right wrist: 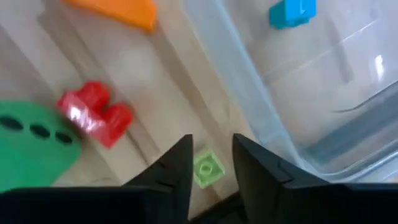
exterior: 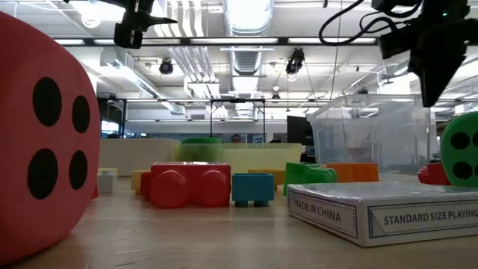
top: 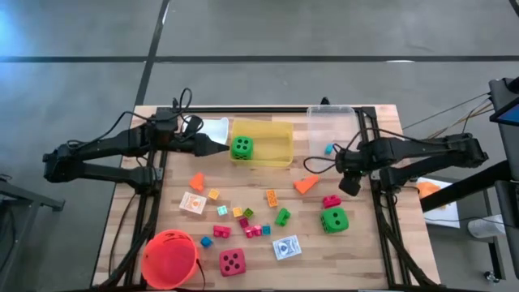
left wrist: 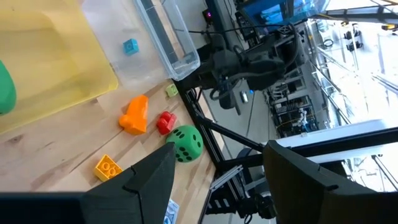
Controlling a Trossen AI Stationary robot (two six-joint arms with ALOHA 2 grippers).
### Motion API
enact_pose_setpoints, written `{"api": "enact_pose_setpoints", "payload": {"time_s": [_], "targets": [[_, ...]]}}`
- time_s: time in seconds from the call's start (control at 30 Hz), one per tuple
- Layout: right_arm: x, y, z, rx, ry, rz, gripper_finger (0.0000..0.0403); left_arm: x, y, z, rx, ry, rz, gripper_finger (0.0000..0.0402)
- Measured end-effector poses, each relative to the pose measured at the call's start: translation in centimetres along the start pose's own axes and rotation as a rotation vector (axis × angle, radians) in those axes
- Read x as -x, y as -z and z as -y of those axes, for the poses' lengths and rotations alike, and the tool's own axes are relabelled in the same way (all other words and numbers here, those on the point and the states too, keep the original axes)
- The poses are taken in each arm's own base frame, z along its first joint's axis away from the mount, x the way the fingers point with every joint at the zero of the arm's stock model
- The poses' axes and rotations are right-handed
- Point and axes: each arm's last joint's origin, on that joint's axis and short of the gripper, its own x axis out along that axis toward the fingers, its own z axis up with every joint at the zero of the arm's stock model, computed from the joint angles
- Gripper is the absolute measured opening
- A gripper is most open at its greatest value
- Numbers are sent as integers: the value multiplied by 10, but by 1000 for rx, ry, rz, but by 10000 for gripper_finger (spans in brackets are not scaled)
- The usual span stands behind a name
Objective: Pick & Place Toys
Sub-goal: Adjust the transparent bin
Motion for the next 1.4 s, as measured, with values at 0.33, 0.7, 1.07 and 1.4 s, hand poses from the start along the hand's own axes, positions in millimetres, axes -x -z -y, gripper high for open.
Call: {"api": "enact_pose_setpoints", "payload": {"time_s": [0.33, 0.7, 1.07, 1.4], "targets": [[-4, -11, 13, -50, 43, 75, 15, 0, 0, 0, 1, -2, 0, 232], [12, 0, 10, -5, -250, 30, 9, 0, 2, -3, 9, -31, -17, 232], [5, 19, 5, -50, -348, -178, 36, 0, 2, -4, -16, -41, -23, 232], [-18, 25, 4, -33, -259, -212, 200, 0, 2, -4, -54, -43, -25, 232]]}}
